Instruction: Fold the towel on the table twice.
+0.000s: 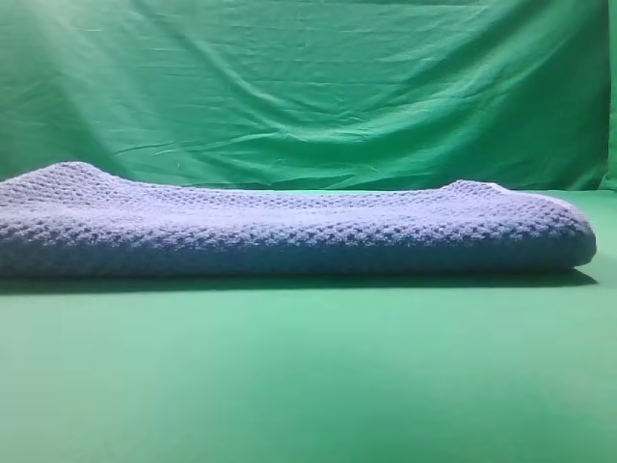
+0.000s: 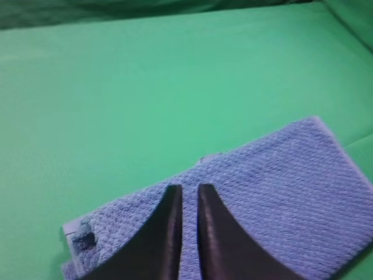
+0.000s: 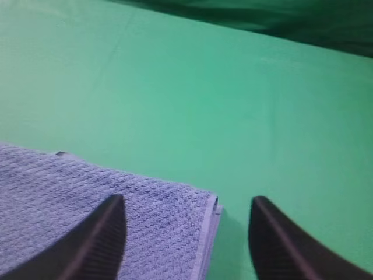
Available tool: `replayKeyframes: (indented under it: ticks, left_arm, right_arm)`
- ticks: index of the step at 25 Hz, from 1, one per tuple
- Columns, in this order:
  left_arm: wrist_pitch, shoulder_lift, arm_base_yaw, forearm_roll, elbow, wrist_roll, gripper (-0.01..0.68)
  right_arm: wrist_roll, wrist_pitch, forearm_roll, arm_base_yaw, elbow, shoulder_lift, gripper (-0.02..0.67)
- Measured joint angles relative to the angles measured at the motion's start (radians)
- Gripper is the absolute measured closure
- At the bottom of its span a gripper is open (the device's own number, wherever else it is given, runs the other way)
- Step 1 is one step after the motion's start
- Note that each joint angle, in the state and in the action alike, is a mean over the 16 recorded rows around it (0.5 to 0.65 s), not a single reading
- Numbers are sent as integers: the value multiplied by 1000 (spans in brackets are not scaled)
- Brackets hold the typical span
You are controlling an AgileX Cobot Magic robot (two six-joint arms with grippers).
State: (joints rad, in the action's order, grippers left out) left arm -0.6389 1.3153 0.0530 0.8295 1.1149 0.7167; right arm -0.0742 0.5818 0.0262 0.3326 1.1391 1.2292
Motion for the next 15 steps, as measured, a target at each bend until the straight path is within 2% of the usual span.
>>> replayKeyframes:
  ticks: [4, 7, 15]
  left_arm:
    - [-64, -170, 0, -103, -3, -116, 644]
    - [-105, -295, 0, -192, -21, -216, 670]
    - [-181, -642, 0, -394, -164, -432, 673]
  right_arm:
    - [6, 99, 0, 0, -1, -171, 574]
    - [11, 170, 1, 0, -6, -289, 632]
    - [26, 310, 7, 0, -88, -578, 649]
